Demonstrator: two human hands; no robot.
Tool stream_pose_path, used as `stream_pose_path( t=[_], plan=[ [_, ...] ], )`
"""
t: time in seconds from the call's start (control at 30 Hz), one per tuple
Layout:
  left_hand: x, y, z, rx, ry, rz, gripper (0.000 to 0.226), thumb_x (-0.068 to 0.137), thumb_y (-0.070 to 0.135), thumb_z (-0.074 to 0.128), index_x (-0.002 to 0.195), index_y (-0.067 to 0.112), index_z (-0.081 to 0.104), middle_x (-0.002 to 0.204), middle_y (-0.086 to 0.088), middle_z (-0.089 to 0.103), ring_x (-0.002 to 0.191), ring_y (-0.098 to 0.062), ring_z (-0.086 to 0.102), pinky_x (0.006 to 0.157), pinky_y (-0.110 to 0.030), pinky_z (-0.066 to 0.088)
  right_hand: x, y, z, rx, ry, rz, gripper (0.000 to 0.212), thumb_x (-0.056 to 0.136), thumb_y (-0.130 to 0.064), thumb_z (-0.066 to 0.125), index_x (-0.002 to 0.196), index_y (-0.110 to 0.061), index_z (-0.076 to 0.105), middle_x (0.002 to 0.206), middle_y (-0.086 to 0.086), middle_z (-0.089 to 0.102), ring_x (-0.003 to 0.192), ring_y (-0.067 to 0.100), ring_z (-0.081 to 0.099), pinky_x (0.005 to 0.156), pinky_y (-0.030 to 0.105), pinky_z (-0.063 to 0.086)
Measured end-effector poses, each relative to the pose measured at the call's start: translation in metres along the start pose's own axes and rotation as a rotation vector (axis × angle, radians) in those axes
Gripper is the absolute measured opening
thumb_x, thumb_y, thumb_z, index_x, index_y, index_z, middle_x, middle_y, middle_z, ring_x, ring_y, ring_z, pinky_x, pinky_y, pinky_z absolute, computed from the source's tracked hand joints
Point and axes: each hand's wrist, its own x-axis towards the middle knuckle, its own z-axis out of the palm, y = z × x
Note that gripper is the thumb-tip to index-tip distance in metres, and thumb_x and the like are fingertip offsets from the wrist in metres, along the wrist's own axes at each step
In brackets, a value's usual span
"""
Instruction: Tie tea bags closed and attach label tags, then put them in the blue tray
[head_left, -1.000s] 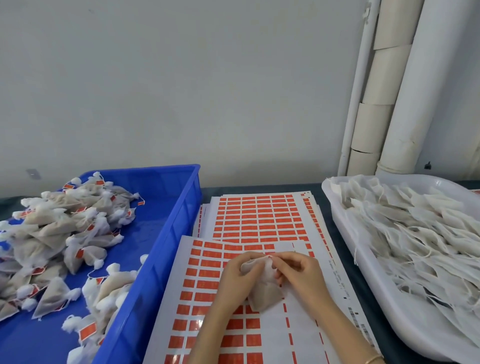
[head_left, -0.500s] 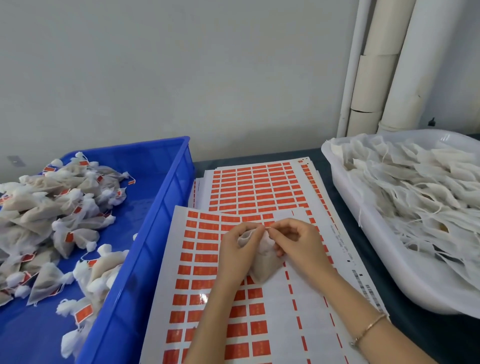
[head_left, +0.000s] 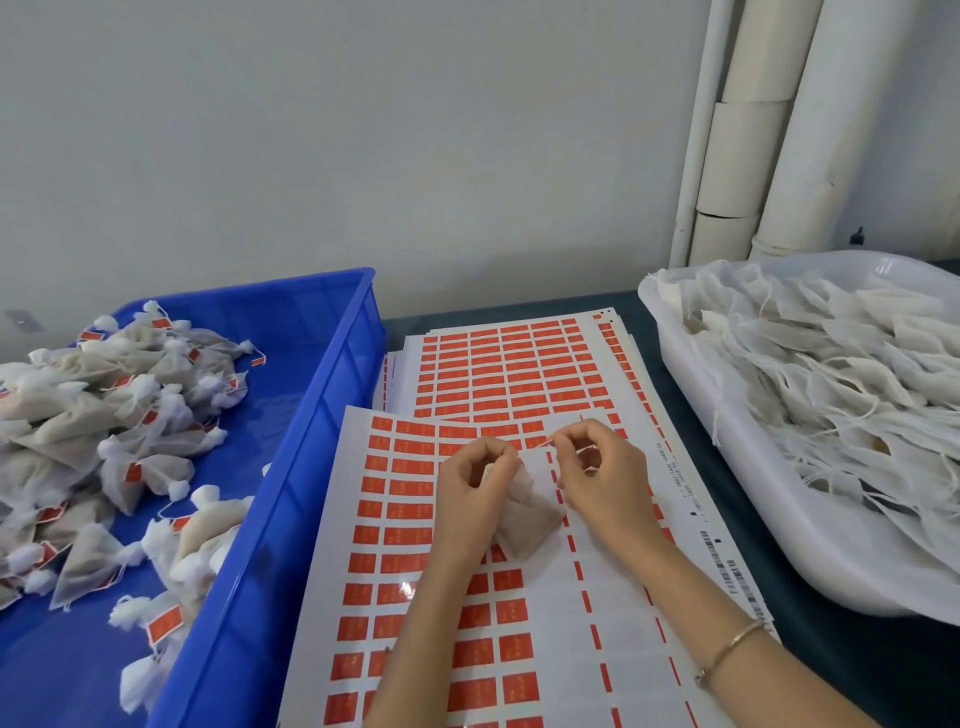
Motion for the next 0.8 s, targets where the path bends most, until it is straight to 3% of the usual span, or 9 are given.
stream_pose_path(
  t=[0.13, 0.2, 0.33, 0.43, 0.53, 0.67, 0.73, 0.8],
  plan=[
    [-0.002, 0.001, -0.001, -0.027, -0.01, 0.001, 0.015, 0.089, 0.016, 0.06, 0.075, 0.017, 0.066, 0.068, 0.002, 0.063, 0.069, -0.007, 0.06, 0.061, -0.013, 0.049, 0.003, 0.001, -0.002, 0.014, 0.036, 0.045, 0.004, 0.093, -0.021, 0.06, 0.09, -0.024, 0.058, 0.088, -0.005, 0.065, 0.075, 0.015, 0.064, 0.069, 0.029, 0.058],
    [-0.002, 0.004, 0.0, -0.036, -0.037, 0.002, 0.016, 0.081, 0.025, 0.055, 0.074, 0.014, 0.066, 0.07, -0.001, 0.064, 0.071, -0.01, 0.06, 0.062, -0.015, 0.05, 0.004, 0.002, -0.003, 0.015, 0.064, 0.058, 0.001, 0.094, -0.021, 0.059, 0.092, -0.021, 0.059, 0.089, -0.004, 0.066, 0.077, 0.015, 0.064, 0.071, 0.031, 0.058],
    [-0.002, 0.006, 0.002, -0.035, -0.088, 0.025, 0.023, 0.078, 0.025, 0.05, 0.074, 0.008, 0.066, 0.07, -0.001, 0.067, 0.073, -0.013, 0.063, 0.063, -0.015, 0.051, 0.005, 0.001, -0.005, -0.034, 0.116, 0.03, 0.001, 0.094, -0.02, 0.059, 0.093, -0.019, 0.058, 0.09, -0.007, 0.063, 0.075, 0.013, 0.064, 0.066, 0.021, 0.055],
    [-0.003, 0.007, 0.002, -0.02, -0.116, 0.029, 0.026, 0.078, 0.023, 0.049, 0.074, 0.004, 0.066, 0.069, 0.001, 0.068, 0.071, -0.01, 0.063, 0.062, -0.014, 0.05, 0.005, 0.002, -0.005, -0.084, 0.124, 0.01, 0.002, 0.093, -0.019, 0.059, 0.093, -0.019, 0.058, 0.089, -0.011, 0.06, 0.074, 0.008, 0.06, 0.062, 0.009, 0.043],
    [-0.003, 0.007, 0.002, -0.016, -0.12, 0.021, 0.025, 0.079, 0.024, 0.048, 0.074, 0.006, 0.064, 0.068, 0.0, 0.068, 0.07, -0.009, 0.064, 0.063, -0.013, 0.051, 0.005, 0.001, -0.004, -0.08, 0.121, 0.016, 0.002, 0.094, -0.02, 0.058, 0.093, -0.019, 0.057, 0.087, -0.011, 0.061, 0.072, 0.009, 0.062, 0.062, 0.011, 0.046],
    [-0.001, 0.004, 0.001, -0.044, -0.1, 0.012, 0.02, 0.089, 0.014, 0.053, 0.075, 0.004, 0.062, 0.065, -0.006, 0.062, 0.061, -0.009, 0.061, 0.059, -0.016, 0.051, 0.007, -0.007, -0.009, 0.212, -0.02, 0.179, 0.007, 0.098, -0.025, 0.05, 0.097, -0.02, 0.055, 0.07, -0.007, 0.07, 0.058, 0.015, 0.068, 0.054, 0.019, 0.056],
    [0.001, 0.004, -0.001, -0.047, -0.104, 0.01, 0.02, 0.094, 0.004, 0.053, 0.077, 0.005, 0.063, 0.063, -0.003, 0.06, 0.058, -0.008, 0.059, 0.057, -0.017, 0.05, 0.008, -0.013, -0.014, 0.45, -0.122, 0.308, 0.013, 0.1, -0.027, 0.046, 0.103, -0.018, 0.056, 0.075, -0.002, 0.074, 0.061, 0.02, 0.07, 0.054, 0.022, 0.056],
    [0.0, 0.005, -0.001, -0.052, -0.13, 0.019, 0.02, 0.096, 0.008, 0.054, 0.08, 0.01, 0.065, 0.063, 0.005, 0.062, 0.057, -0.005, 0.059, 0.057, -0.012, 0.048, 0.011, -0.017, -0.02, 0.649, -0.18, 0.388, 0.02, 0.1, -0.025, 0.046, 0.109, -0.013, 0.058, 0.083, 0.006, 0.075, 0.071, 0.025, 0.072, 0.059, 0.023, 0.057]
  ],
)
